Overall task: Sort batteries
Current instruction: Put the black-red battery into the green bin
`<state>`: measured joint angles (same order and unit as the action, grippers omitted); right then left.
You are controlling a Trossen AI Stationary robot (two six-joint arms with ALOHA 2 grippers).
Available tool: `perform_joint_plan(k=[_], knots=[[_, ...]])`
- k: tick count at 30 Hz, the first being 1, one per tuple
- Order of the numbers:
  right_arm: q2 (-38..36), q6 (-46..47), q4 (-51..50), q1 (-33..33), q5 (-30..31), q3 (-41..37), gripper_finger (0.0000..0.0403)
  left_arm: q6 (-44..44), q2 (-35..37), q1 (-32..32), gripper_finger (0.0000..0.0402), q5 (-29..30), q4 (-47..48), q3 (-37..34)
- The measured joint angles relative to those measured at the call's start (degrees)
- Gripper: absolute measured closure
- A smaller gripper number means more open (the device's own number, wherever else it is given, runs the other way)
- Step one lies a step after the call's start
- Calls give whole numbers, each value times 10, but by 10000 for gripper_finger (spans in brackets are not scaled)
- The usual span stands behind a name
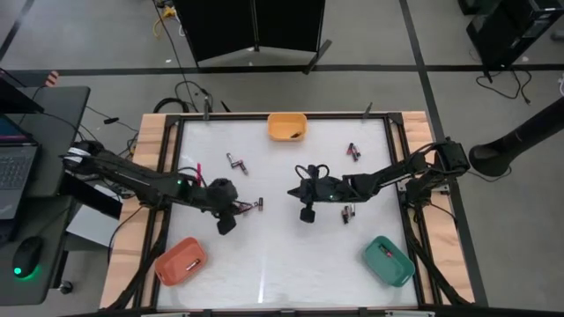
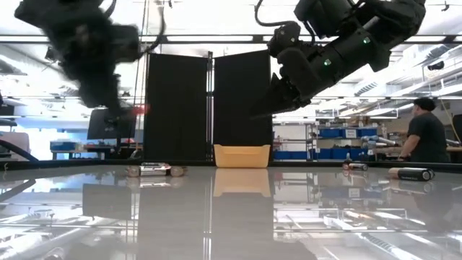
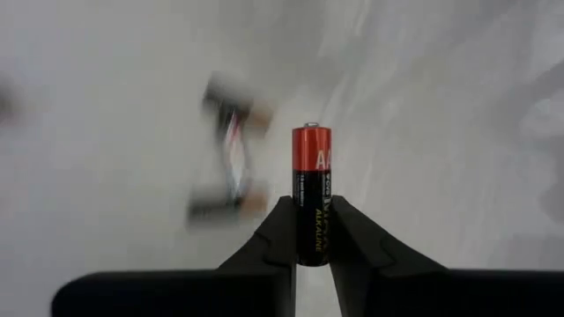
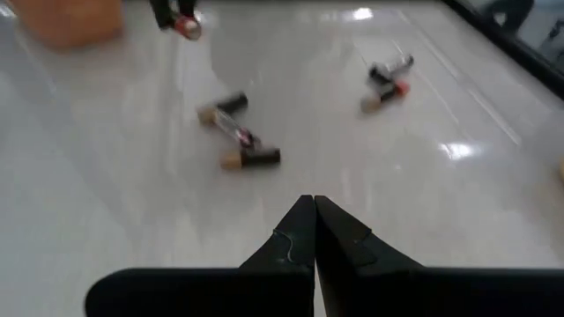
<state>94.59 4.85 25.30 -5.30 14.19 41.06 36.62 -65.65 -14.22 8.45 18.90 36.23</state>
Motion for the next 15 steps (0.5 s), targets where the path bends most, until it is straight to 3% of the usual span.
perform_joint_plan(k=[5,8,15], knots=[[0,4,151,-3,-43,-48,393,-91,-18,19,355,11,-167,0],[0,9,219,-12,-44,-71,393,-140,-38,42,355,-22,-298,-11],[-11,20,225,-25,-12,-86,368,-251,-107,104,355,-90,-506,-28]])
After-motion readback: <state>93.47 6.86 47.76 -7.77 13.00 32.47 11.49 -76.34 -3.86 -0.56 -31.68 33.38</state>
